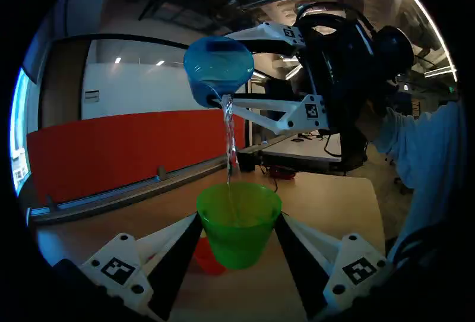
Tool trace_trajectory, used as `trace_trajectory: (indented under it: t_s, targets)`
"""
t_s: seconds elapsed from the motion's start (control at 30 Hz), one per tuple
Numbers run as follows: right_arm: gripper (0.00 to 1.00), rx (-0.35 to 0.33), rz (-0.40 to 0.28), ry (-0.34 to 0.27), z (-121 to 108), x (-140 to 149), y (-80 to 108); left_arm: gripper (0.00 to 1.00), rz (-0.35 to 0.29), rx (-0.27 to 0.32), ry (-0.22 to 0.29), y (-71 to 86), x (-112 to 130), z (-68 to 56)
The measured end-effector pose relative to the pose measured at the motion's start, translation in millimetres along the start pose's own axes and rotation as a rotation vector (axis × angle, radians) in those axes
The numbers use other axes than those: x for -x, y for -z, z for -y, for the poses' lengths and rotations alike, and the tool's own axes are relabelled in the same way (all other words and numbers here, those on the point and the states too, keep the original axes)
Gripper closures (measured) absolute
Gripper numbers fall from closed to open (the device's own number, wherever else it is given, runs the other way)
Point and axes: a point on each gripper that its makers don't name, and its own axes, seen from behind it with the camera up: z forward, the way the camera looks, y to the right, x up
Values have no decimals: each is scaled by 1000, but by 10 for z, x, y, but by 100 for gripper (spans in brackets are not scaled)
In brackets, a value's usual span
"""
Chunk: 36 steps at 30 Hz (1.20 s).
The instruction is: Pour water
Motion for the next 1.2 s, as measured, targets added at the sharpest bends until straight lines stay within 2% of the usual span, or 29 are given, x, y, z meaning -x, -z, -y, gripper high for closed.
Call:
trace_trajectory:
  t_s: [0.67,1.2]
  targets:
    - [11,21,0,149,-125,-75,-48,15,-4,5,5,9,-11,-16]
    - [11,25,3,289,-134,-190,-84,15,-11,5,12,7,-29,-15]
